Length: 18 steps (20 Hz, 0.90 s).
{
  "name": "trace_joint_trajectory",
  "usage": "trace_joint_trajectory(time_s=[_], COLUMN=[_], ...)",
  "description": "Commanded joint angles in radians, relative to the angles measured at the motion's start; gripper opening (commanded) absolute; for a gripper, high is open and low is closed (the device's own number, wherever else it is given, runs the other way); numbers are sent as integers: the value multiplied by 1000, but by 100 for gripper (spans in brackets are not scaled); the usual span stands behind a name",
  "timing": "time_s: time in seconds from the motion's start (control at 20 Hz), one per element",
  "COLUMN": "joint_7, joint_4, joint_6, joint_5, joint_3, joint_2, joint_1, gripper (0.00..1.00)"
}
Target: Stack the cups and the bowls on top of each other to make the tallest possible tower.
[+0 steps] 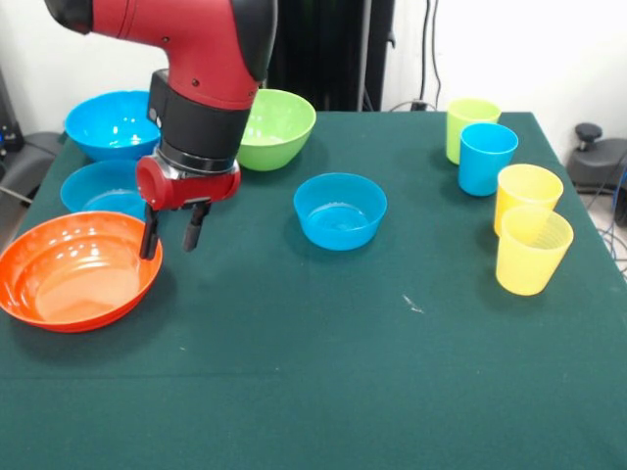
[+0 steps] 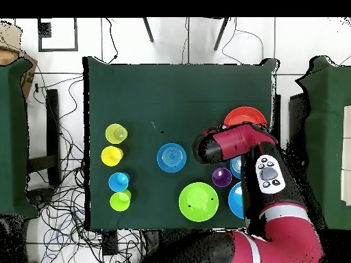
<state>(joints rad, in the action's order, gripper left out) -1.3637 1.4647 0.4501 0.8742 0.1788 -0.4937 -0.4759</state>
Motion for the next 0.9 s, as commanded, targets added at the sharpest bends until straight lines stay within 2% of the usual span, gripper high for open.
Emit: trace_joint_trajectory(time_s=[0.05, 0.9], joint_7=[8, 0], joint_4=[-70, -101], joint_6=[-15, -12], joint_5=[78, 71], joint_3=[7, -46], joint_2=[47, 69], joint_1=[45, 76], gripper=[100, 100])
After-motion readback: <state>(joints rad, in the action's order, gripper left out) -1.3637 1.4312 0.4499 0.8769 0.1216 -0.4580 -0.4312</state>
